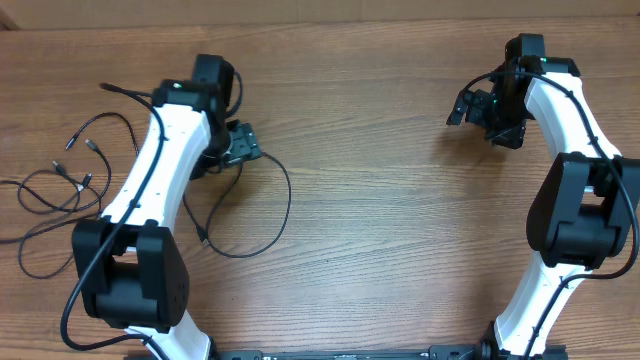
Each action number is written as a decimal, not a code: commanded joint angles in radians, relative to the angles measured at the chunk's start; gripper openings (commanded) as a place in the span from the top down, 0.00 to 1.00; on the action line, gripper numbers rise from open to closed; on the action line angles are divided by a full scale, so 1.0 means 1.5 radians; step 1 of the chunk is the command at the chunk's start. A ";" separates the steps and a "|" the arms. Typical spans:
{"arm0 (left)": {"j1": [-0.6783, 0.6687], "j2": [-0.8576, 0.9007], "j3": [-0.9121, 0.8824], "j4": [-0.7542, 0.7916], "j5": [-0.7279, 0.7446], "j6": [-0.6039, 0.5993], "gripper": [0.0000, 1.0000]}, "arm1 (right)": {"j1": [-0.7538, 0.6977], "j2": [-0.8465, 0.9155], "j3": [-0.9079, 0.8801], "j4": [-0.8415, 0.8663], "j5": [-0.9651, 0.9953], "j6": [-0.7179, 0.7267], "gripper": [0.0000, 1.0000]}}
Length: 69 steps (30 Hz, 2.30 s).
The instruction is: Untangle cables
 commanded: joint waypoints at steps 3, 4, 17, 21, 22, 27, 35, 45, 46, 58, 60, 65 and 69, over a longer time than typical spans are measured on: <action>-0.028 -0.009 -0.066 0.094 0.003 -0.074 0.08 | 0.002 -0.021 0.006 0.001 0.004 -0.001 0.00; -0.031 -0.009 -0.078 0.115 0.000 -0.081 0.07 | 0.002 -0.022 0.006 0.001 0.004 -0.001 0.00; -0.044 -0.009 -0.183 0.320 -0.005 -0.094 0.12 | 0.002 -0.021 0.006 0.001 0.004 -0.001 0.00; -0.049 -0.009 -0.217 0.362 -0.021 -0.099 0.09 | 0.002 -0.021 0.006 0.001 0.004 -0.001 0.00; -0.049 -0.009 -0.226 0.371 -0.039 -0.108 0.07 | 0.002 -0.021 0.006 0.001 0.004 -0.001 0.00; -0.050 -0.009 -0.255 0.409 -0.072 -0.121 0.08 | 0.002 -0.022 0.006 0.001 0.004 -0.001 0.00; -0.063 -0.005 -0.299 0.477 -0.069 -0.122 0.21 | 0.002 -0.022 0.006 0.001 0.004 -0.001 0.00; -0.075 0.043 -0.302 0.543 -0.069 -0.122 0.25 | 0.002 -0.022 0.006 0.001 0.004 -0.001 0.00; -0.075 0.048 -0.302 0.544 -0.069 -0.122 0.25 | 0.002 -0.022 0.006 0.001 0.004 -0.001 0.00; -0.073 0.070 -0.258 0.483 -0.049 -0.100 0.34 | 0.002 -0.022 0.006 0.001 0.004 -0.001 0.00; -0.073 0.070 -0.243 0.458 -0.049 -0.100 0.39 | 0.002 -0.022 0.006 0.001 0.004 -0.001 0.00; -0.073 0.071 -0.226 0.411 -0.052 -0.085 0.41 | 0.002 -0.022 0.006 0.001 0.004 -0.001 0.00; -0.068 0.071 -0.226 0.379 -0.048 -0.084 0.32 | 0.002 -0.021 0.006 0.001 0.004 -0.001 0.00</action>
